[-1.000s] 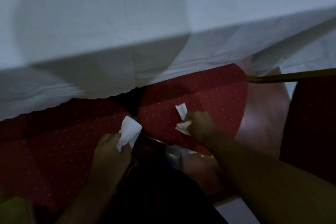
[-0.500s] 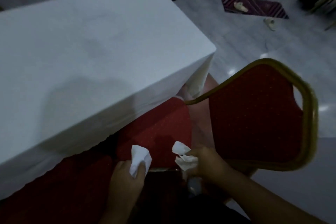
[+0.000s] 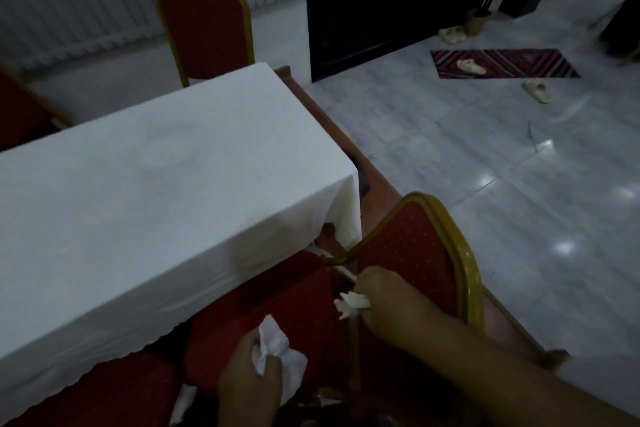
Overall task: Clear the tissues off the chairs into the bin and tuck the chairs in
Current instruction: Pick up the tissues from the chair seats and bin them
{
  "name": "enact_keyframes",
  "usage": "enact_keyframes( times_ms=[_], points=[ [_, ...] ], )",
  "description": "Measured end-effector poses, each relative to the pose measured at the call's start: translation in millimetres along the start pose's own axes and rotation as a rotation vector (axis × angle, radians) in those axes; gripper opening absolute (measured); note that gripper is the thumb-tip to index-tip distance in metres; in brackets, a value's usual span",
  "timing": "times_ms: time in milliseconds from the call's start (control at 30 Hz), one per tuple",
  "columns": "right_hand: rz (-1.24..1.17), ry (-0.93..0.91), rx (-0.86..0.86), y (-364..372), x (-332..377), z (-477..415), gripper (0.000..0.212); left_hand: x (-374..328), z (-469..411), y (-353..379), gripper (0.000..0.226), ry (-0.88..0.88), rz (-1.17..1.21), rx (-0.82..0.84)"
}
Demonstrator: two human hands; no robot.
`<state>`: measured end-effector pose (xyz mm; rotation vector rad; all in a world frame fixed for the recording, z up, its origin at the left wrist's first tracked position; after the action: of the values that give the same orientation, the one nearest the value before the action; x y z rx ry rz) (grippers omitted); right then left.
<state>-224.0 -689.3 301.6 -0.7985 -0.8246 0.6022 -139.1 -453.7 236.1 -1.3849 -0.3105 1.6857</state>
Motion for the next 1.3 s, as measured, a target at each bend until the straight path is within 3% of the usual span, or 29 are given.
enact_keyframes(
  times_ms=[167,267,400,467,600,767,867,1033,1167,1300],
  points=[
    [-0.128,-0.105,-0.094,-64.5,-10.9,-1.2,0.014,-65.2,-18.1,-2.9,0.059,0.200,0.050,0.003],
    [-0.113,-0.102,-0.090,-78.7,-19.8,-0.3,0.017,-107.4,-20.8,-1.1,0.050,0.288,0.072,-0.066],
    [-0.266,-0.125,-0.193,-128.5,-52.6,-10.9,0.029,-167.5,-29.8,18.2,0.021,0.220,0.180,-0.119],
    [-0.378,-0.126,-0.217,-153.1,-78.2,-20.5,0.033,-204.2,-33.5,30.0,0.021,0.227,0.228,-0.149],
    [-0.326,-0.159,-0.234,-197.0,-152.9,-50.5,0.036,-275.5,-41.9,68.3,0.021,0.143,0.397,-0.189],
    [-0.338,-0.071,-0.157,-226.9,-261.6,-81.3,0.013,-336.6,-62.0,121.3,0.020,-0.048,0.373,-0.026],
    [-0.348,-0.033,-0.123,-239.1,-301.9,-99.9,0.018,-361.5,-83.7,143.7,0.023,-0.129,0.345,0.071],
    [-0.344,-0.072,-0.076,-245.6,-310.7,-165.4,0.020,-390.2,-141.7,169.7,0.030,0.037,0.038,0.022],
    [-0.351,-0.036,-0.030,-233.3,-323.6,-227.3,0.027,-395.3,-202.1,201.0,0.022,0.090,0.035,-0.005],
    [-0.347,0.080,0.000,-223.1,-352.1,-287.4,0.031,-382.1,-259.6,244.1,0.023,0.014,0.062,-0.011]
  ],
)
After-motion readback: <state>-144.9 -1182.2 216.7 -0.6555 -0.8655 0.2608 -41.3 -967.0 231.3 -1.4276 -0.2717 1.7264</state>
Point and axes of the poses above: each hand's wrist, its own z-axis away from the middle knuckle, its own y-axis out of the palm, x = y × z, the point moved 7 cm from there along -z, towards the middle knuckle
